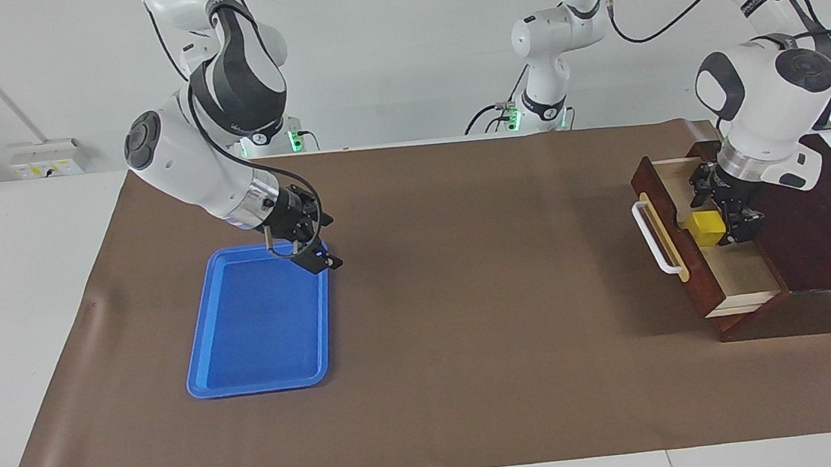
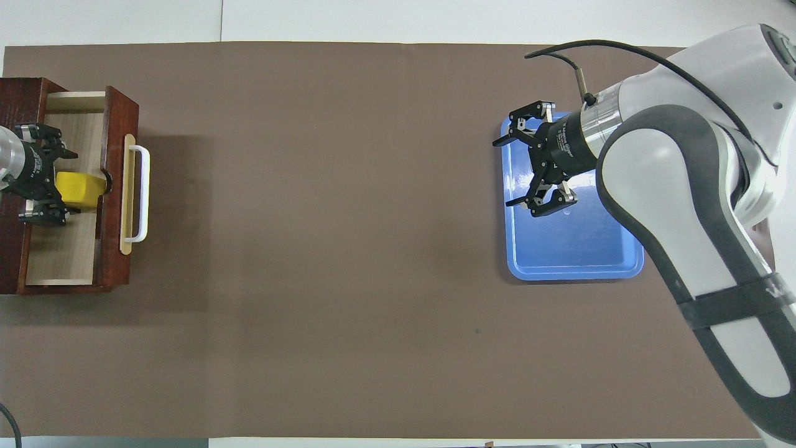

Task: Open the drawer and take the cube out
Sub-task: 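Lower the left gripper into the drawer and grasp the yellow cube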

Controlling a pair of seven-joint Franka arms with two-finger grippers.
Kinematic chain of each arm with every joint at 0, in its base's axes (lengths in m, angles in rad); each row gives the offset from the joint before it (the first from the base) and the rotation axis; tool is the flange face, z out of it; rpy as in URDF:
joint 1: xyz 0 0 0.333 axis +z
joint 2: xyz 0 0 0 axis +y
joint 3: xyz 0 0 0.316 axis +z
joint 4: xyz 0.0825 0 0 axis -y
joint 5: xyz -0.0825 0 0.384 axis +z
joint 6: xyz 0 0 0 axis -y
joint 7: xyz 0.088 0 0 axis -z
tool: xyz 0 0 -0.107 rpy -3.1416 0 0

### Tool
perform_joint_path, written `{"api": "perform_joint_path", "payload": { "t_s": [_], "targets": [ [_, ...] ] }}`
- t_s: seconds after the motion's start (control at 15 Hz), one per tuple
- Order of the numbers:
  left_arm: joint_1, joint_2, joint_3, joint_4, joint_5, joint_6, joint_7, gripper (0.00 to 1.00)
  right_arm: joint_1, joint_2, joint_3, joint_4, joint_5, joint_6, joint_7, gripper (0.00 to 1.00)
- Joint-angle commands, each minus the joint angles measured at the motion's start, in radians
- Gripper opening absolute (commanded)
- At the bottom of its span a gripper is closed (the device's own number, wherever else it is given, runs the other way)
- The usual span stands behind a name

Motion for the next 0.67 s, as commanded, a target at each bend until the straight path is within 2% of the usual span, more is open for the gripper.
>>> {"api": "perform_joint_path", "payload": {
  "t_s": [0.0,0.33,0.4,0.47,0.53,0.6],
  "targets": [
    [0.007,-0.030,-0.005,-0.054,-0.012,0.041,-0.018,1.00,-0.002,-0.029,0.002,-0.038,0.023,0.020,-0.019,1.00],
    [0.007,-0.028,-0.005,-0.074,-0.012,0.051,-0.018,1.00,-0.002,-0.029,0.002,-0.038,0.023,0.014,-0.019,1.00],
    [0.004,-0.028,-0.005,-0.077,-0.012,0.057,-0.020,0.86,-0.002,-0.029,0.002,-0.038,0.022,0.012,-0.019,1.00],
    [0.004,-0.028,-0.005,-0.073,-0.012,0.054,-0.024,0.45,-0.002,-0.029,0.002,-0.038,0.023,0.012,-0.020,1.00],
    [0.004,-0.028,-0.005,-0.071,-0.012,0.054,-0.026,0.17,-0.002,-0.029,0.003,-0.038,0.023,0.012,-0.019,1.00],
    [0.004,-0.025,-0.006,-0.067,-0.012,0.051,-0.024,0.00,-0.002,-0.029,0.002,-0.038,0.023,0.015,-0.020,1.00]
  ]
}}
